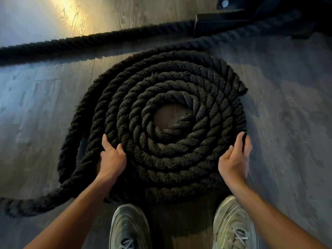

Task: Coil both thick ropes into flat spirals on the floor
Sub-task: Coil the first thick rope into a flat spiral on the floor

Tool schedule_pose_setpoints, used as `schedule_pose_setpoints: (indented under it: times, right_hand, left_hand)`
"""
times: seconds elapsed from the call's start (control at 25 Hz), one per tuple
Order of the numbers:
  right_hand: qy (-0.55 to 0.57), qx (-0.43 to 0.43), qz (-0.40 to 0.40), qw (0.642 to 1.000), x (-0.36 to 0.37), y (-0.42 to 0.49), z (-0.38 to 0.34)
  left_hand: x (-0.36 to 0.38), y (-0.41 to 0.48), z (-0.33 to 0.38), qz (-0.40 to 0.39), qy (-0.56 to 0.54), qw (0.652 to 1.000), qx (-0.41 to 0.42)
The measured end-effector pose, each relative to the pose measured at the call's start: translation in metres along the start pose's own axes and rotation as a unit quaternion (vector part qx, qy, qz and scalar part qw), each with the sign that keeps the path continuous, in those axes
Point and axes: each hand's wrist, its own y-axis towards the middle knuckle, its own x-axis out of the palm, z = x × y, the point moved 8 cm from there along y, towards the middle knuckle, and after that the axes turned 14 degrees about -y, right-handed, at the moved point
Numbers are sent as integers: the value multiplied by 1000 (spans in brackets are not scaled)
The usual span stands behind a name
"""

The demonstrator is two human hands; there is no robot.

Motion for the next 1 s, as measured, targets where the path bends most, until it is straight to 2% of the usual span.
schedule_pose_setpoints:
  times: [0.16, 0.24, 0.32, 0.44, 0.56, 0.6, 0.72, 0.76, 0.88, 0.92, 1.0]
  right_hand:
    - [-45, -32, -45, 997, -15, 52, -6]
    - [-56, -22, -63, 996, -20, 69, -9]
    - [-53, -7, -62, 997, -20, 69, -10]
    - [-35, -25, -38, 998, -15, 59, -10]
    - [-35, -20, -28, 999, -8, 57, -3]
    - [-37, -18, -26, 999, -7, 57, -2]
    - [-27, -20, -25, 999, -7, 60, -2]
    - [-17, -15, -29, 999, -6, 60, -1]
    - [11, 6, -1, 1000, -11, 54, -4]
    - [10, 2, 29, 1000, -17, 48, -11]
    - [20, -56, 90, 994, -30, 33, -37]
  left_hand:
    - [12, -12, -9, -35, -5, 999, -7]
    - [10, -7, -6, -60, 36, 998, -2]
    - [-9, 3, 13, -43, 126, 990, 51]
    - [-31, 1, 49, -10, 137, 982, 131]
    - [-36, 0, 91, 39, 184, 948, 257]
    - [-38, 9, 96, 39, 198, 949, 242]
    - [-46, 44, 74, -6, 232, 971, 59]
    - [-46, 49, 64, -17, 231, 972, 26]
    - [-49, 54, 55, -18, 223, 974, 33]
    - [-54, 50, 59, -14, 191, 981, 26]
    - [-62, 41, 69, -14, 52, 998, 13]
